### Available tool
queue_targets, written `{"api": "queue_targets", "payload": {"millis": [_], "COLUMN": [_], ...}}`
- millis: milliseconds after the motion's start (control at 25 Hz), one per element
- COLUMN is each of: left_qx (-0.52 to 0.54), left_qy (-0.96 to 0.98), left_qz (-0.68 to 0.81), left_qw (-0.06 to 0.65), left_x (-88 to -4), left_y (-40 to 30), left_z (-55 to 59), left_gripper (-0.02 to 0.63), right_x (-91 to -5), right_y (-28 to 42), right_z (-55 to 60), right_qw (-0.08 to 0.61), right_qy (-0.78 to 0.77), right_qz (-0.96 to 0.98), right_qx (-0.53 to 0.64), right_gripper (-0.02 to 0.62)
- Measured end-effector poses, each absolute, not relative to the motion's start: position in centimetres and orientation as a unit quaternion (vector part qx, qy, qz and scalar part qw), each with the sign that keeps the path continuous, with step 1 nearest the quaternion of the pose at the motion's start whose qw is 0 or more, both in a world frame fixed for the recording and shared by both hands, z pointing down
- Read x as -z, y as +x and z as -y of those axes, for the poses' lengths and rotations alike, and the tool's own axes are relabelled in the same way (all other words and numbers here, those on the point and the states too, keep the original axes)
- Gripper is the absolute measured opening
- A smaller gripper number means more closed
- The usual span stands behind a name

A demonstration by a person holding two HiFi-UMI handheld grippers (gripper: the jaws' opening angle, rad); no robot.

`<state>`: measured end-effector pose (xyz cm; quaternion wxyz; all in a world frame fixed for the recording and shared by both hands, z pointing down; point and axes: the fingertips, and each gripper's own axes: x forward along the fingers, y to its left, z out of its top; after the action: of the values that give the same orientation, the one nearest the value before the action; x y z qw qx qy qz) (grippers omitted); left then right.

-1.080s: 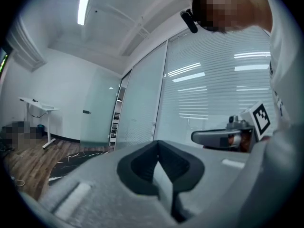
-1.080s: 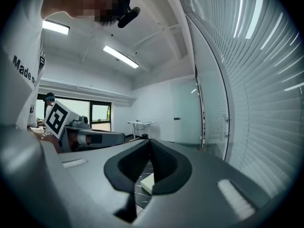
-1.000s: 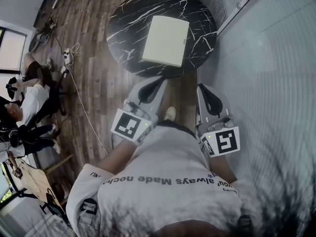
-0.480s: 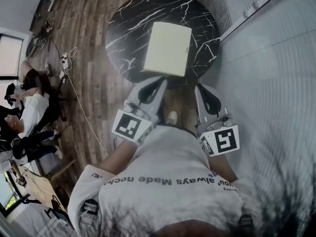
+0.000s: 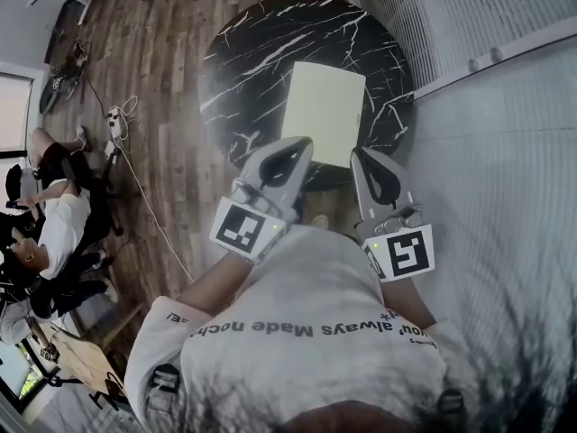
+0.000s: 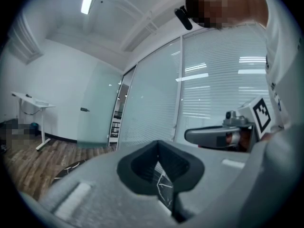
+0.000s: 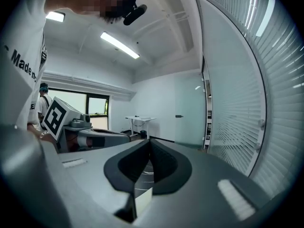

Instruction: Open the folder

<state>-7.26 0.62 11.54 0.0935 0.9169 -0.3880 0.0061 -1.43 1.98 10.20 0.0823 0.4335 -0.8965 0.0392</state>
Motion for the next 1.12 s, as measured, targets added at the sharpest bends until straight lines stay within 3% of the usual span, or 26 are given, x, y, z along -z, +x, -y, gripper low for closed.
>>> {"api": "queue_targets", "payload": {"millis": [720, 1120], "left_qx": [-0.026, -0.085], "left_qy": [0.924, 0.923], "left_qz": [0.370, 0.362], "left_qw": [0.088, 0.097], "left_x": [-11.5, -17.8], "left_y": [-5.2, -3.0], "left_z": [7.0, 8.5], "left_gripper": [0.003, 0.002], "right_x": [-11.0, -16.5], "right_y": [1.8, 5.4], "right_z": [4.9, 6.7], "right_qw": [0.088, 0.096], "right_qy": [0.474, 0.471], "right_qz": [0.874, 0.869], "right_qx": [-0.060, -0.116], "right_gripper": [0.002, 0.003]}}
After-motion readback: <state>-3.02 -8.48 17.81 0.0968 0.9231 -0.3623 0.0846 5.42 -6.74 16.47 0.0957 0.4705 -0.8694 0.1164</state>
